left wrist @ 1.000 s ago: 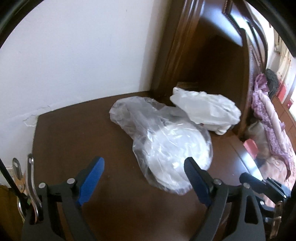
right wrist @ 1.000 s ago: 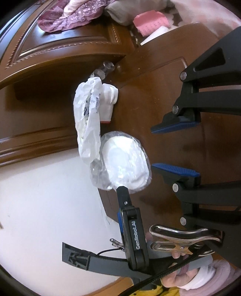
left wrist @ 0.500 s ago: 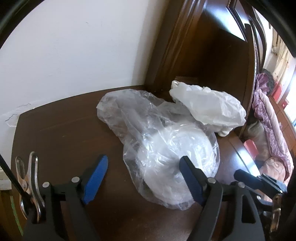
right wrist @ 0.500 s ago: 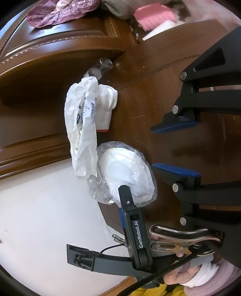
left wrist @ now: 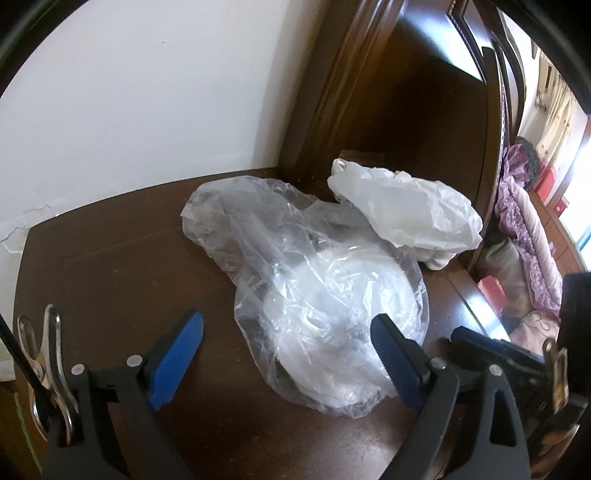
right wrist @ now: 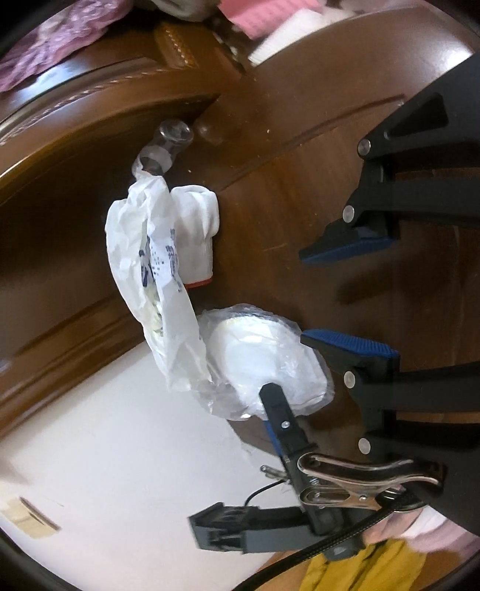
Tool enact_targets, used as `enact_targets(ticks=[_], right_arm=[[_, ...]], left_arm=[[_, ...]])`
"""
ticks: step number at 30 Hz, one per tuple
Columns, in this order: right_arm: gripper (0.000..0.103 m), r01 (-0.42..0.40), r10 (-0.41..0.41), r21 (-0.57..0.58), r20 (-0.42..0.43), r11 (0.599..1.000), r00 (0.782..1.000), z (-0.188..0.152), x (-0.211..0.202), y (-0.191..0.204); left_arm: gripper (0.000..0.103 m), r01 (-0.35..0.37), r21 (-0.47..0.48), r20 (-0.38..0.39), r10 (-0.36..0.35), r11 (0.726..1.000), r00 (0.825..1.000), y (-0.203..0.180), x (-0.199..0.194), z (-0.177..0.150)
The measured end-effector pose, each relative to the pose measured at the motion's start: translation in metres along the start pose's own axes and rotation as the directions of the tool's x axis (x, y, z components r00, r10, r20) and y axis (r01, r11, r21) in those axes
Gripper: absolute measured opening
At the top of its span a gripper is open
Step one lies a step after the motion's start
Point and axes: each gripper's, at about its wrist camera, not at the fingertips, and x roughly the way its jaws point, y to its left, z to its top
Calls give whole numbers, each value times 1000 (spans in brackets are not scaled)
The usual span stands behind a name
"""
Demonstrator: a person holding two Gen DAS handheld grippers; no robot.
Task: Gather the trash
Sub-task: 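Move both tools over the nightstand toward the clear bag holding a white plate, then close the right tool on the clear plastic bag with the plate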
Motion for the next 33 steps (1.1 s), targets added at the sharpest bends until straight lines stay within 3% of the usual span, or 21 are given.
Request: enact_targets(ticks=[5,7,12,17,20,25,33], right_arm=[[40,-3,6,50,-54,999,999,17,3,-6],[40,22,-20,49,-44,999,999,23,7,-5],[40,-11,11,45,5,999,1000,37,10,5],[40,0,1,17,-16,1000,1000,41,26,19],[40,-22,23,16,-38,1000,999,37,35,24],[36,-40,40,-3,-24,999,999,33,41,36],[19,-81,81,15,-18,997,997,17,23,37]], left_arm=[[94,-9,8,-2,9,1000,1000,-2,0,0],[94,-10,8,-2,10,1000,1000,-2,0,0],[92,-17,13,-3,17,1000,1000,-5,1,1],[86,-9,10,1,9,1000,1000,-3,0,0],[78,6,8,5,-6,1000,1000,-3,-1,0],[54,61,3,-1,-61,998,998,-2,-2,-1],[49,61,12,0,-61,998,998,-3,-18,-16]])
